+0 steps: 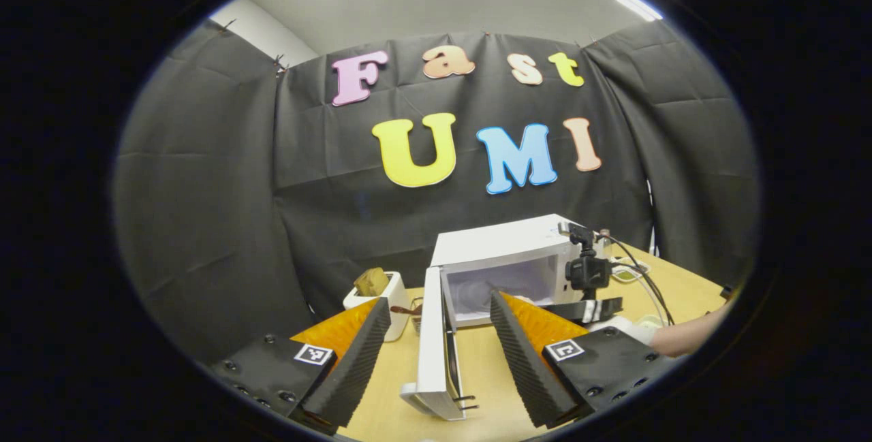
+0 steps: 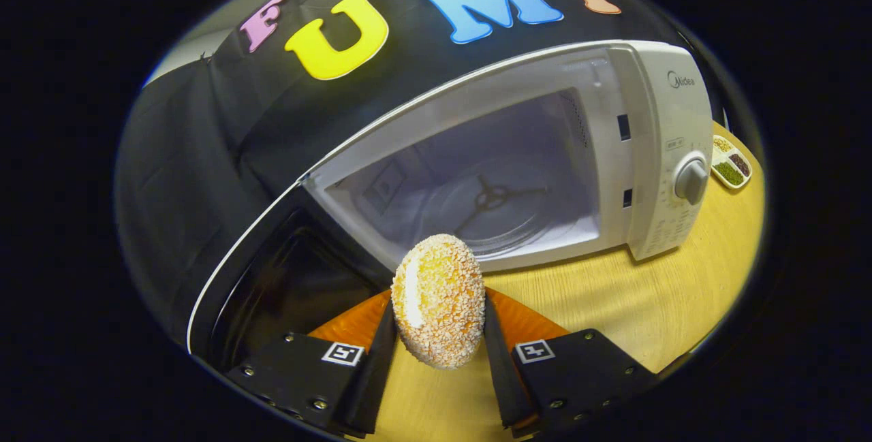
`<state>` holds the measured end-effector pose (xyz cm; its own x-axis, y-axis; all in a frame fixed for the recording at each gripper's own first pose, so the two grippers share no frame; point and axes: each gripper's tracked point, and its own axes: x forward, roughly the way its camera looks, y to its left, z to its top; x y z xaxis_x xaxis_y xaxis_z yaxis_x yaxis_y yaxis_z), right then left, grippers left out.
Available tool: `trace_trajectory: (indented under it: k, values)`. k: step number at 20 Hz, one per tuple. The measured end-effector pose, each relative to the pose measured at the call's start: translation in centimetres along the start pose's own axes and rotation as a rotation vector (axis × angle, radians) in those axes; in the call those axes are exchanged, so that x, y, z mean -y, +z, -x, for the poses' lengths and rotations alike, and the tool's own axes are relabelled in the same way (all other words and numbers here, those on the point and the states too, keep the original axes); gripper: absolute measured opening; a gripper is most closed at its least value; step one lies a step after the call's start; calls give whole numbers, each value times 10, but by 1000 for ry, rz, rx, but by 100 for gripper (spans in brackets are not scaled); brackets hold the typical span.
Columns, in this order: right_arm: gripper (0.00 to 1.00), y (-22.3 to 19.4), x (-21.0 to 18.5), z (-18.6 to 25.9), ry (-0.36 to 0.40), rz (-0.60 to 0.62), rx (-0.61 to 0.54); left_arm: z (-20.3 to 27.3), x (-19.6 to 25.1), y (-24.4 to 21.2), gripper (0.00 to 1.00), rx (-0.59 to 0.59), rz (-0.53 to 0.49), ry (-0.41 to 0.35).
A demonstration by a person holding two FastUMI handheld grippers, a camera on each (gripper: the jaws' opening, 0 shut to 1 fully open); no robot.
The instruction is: Open the microwave oven with the left hand, put the food in, and close the microwave oven.
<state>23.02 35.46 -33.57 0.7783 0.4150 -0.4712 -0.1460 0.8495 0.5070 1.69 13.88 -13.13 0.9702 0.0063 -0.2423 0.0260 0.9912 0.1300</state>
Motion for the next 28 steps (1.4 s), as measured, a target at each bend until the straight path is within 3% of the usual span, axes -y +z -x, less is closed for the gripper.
trace_trajectory:
  k: [3, 5, 6, 8, 15, 17, 18, 20, 24, 28]
  values:
    - [63, 16, -2, -38, -39, -83, 83, -14, -5, -11, 100, -1, -17, 2]
    - [66, 28, 7, -57, -93, -75, 155, -21, -1, -12, 94, 18, -10, -11]
    - [66, 33, 11, -66, -117, -85, 181, -25, -2, -13, 100, 25, -14, -13]
    - [63, 40, 16, -83, -136, -140, 228, -27, -4, -18, 100, 26, -25, -12]
    - [66, 57, 45, -113, -290, -103, 342, -33, -6, -38, 97, 5, -75, -30]
    - [78, 57, 54, -113, -319, -94, 342, -33, -1, -40, 100, -2, -73, -46]
    - [89, 56, 59, -114, -333, -91, 332, -33, 1, -42, 97, -1, -79, -51]
    - [98, 54, 57, -105, -326, -71, 326, -32, 1, -39, 100, 6, -85, -50]
    - [98, 57, 58, -72, -334, -36, 324, -33, -1, -30, 100, 25, -57, -40]
    - [98, 70, 30, -3, -252, 72, 321, -32, -10, -17, 100, 40, -47, -2]
